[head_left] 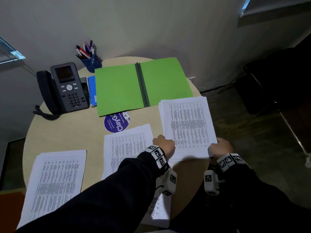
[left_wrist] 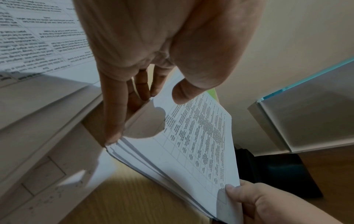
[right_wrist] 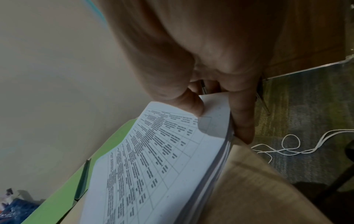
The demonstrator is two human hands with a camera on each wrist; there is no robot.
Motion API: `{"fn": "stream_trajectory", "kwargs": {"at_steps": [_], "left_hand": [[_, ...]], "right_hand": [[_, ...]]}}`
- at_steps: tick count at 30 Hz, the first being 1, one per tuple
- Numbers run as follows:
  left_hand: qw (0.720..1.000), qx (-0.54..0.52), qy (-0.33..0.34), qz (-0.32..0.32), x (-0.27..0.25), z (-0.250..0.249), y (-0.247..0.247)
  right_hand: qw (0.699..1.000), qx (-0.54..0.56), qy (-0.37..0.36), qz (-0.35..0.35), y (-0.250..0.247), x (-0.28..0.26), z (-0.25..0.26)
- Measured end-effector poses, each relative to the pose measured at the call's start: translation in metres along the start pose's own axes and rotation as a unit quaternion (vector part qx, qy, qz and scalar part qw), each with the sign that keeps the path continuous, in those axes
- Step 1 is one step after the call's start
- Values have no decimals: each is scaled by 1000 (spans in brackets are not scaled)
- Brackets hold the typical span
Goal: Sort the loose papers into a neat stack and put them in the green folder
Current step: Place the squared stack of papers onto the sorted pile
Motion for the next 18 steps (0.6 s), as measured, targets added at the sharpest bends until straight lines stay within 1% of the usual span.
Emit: {"fn": "stream_trajectory", "kwargs": {"at_steps": [2,4,9,14,18], "left_hand": [[1000,9,-4,-1,-4,-2,-3],[1000,21,-14,11,-8,-1,-5],[993,116,34,-8,1,-10,-20],[995,96,35,21,19,-20,-26],[996,51,30,70,27,-26,-23]], "right_hand": [[1000,8,-4,0,-1,1,-2],[1000,14,-10,5,0,2,-3],[997,27,-69,-3,4,-5,5],[994,21,-104,34,12,7,8],[992,10,-120,30,12,15,8]]}}
Point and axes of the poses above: each hand's wrist, its own x-axis towards the middle knuckle, its own y-axis out of the palm, z = x × y, the point moved 7 cm from there along x, towards the middle knuckle, and after that the axes turned 5 degrees about y, right-handed, at the moved point
